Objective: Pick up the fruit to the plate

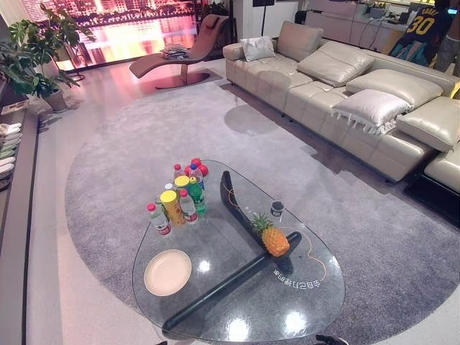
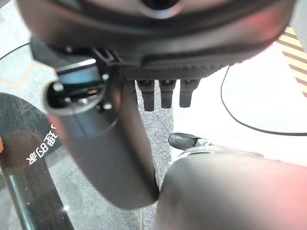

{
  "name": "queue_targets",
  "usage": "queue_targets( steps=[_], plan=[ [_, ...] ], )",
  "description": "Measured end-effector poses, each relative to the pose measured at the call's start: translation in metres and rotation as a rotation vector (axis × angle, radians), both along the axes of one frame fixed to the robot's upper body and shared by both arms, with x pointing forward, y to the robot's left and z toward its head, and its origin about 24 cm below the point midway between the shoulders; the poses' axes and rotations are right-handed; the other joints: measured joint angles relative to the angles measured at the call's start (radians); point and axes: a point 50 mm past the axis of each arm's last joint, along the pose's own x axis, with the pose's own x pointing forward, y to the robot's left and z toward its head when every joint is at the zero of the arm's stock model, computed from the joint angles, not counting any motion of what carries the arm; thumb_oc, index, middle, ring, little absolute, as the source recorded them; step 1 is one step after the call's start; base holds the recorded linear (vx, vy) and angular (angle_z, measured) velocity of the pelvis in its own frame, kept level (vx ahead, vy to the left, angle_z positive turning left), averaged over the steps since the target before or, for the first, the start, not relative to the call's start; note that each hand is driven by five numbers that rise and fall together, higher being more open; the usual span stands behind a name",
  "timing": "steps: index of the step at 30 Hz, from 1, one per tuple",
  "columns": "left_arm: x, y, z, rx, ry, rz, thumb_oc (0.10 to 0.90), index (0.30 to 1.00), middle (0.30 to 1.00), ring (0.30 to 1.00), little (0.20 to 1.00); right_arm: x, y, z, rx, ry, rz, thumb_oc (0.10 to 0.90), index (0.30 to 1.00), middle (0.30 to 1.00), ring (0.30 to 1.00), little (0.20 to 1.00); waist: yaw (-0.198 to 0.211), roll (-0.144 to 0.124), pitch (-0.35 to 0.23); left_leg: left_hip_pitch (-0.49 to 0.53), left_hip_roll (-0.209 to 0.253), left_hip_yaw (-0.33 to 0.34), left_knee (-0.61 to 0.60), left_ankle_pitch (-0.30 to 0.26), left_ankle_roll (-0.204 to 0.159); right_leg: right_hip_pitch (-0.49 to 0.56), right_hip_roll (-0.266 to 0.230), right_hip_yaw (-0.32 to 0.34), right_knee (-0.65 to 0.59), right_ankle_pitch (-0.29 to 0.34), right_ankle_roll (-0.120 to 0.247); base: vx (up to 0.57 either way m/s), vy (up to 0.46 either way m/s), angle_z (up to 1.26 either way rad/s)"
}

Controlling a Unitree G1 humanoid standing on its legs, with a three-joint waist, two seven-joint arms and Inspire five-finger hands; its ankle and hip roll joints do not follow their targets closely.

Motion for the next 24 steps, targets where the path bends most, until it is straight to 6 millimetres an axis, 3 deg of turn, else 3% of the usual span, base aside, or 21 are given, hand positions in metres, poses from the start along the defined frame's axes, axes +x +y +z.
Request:
queue_targets(
  steps=[24],
  plan=[
    [-0.0031, -0.0009, -0.0009, -0.018, 0.018, 0.019, 0.800, 0.900, 0.900, 0.900, 0.900, -0.0007, -0.0012, 0.0001, -0.013, 0.002, -0.003, 0.800, 0.900, 0.900, 0.900, 0.900, 0.000, 0.004, 0.003, 0.009, 0.000, 0.001, 0.000, -0.001, 0.000, 0.009, -0.001, 0.000, 0.000, -0.001, 0.001, 0.00, 0.000, 0.00]
  ],
)
